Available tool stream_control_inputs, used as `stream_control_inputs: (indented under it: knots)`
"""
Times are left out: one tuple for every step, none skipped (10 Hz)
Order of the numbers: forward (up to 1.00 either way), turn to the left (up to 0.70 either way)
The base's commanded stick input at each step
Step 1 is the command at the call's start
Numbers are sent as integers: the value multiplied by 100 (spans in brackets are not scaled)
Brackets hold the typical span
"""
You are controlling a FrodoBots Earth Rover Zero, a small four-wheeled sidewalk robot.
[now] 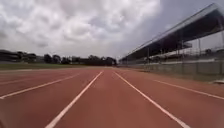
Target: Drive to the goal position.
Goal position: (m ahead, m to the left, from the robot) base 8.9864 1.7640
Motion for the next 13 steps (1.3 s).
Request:
stream_control_inputs:
  knots:
    - [45,0]
    - [45,0]
    - [45,0]
    - [45,0]
    - [45,0]
    - [45,0]
    - [45,0]
    - [45,0]
    - [45,0]
    - [45,0]
    - [45,0]
    - [45,0]
    - [45,0]
